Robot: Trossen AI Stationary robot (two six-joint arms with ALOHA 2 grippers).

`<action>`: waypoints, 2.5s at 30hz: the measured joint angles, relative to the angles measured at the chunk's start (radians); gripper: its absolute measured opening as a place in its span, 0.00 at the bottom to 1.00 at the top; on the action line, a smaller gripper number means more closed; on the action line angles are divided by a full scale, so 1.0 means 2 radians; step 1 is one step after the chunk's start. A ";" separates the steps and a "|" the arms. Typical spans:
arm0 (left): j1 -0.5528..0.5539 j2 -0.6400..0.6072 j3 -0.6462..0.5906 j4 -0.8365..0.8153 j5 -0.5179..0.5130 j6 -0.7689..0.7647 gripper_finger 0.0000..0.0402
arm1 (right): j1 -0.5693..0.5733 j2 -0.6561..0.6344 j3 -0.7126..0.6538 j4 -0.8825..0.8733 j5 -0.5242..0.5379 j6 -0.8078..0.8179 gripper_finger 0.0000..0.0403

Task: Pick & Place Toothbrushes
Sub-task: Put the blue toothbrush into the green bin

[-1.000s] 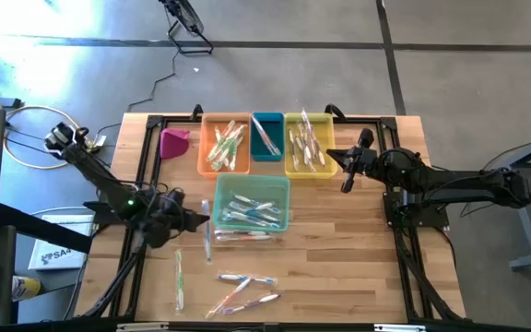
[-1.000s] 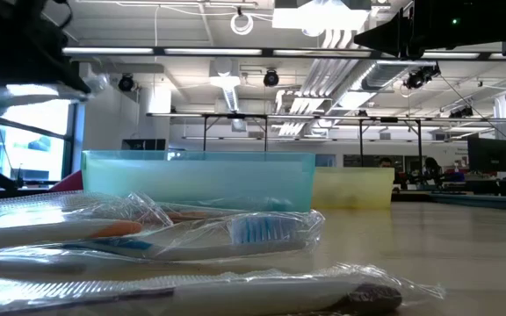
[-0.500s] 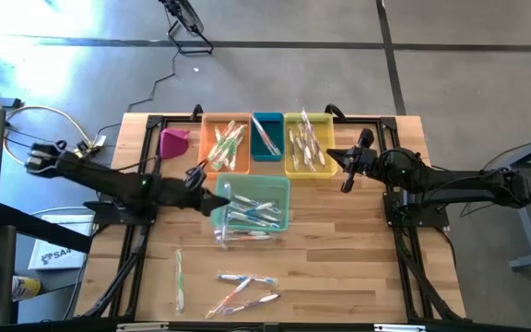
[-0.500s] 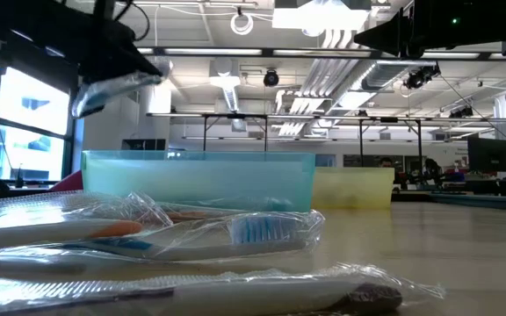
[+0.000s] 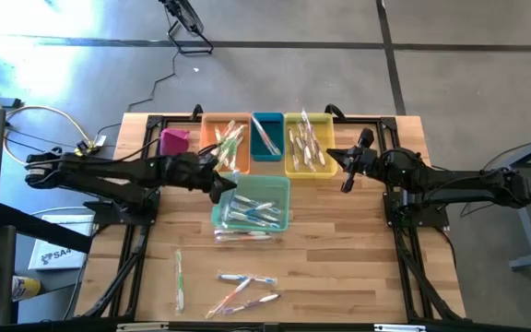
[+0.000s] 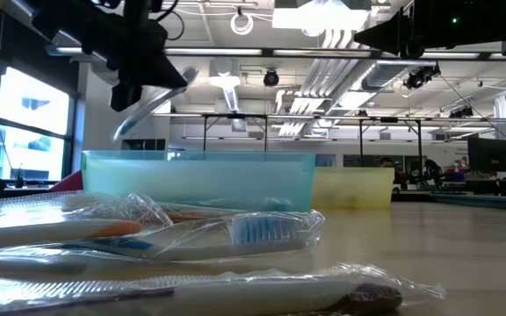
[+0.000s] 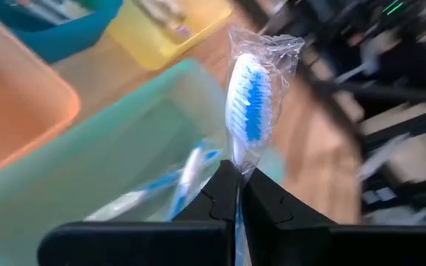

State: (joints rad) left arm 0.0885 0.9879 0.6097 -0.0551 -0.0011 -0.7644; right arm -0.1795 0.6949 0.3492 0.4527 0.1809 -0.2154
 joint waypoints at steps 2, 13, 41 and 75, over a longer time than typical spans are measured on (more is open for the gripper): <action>0.004 0.023 0.032 -0.054 0.000 0.016 0.00 | 0.000 0.000 0.000 0.000 0.000 0.000 0.01; 0.006 0.168 0.196 -0.210 -0.029 0.141 0.00 | 0.000 0.000 0.000 0.000 0.000 0.000 0.01; 0.012 0.308 0.249 -0.193 0.011 0.162 0.01 | 0.000 0.000 0.000 0.000 0.000 0.000 0.01; 0.011 0.308 0.249 -0.202 -0.051 0.171 0.31 | 0.000 0.000 0.000 0.000 0.000 0.000 0.01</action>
State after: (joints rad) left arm 0.1112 1.6035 1.1072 -0.4583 -0.1028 -0.4229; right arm -0.1795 0.6949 0.3492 0.4518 0.1810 -0.2153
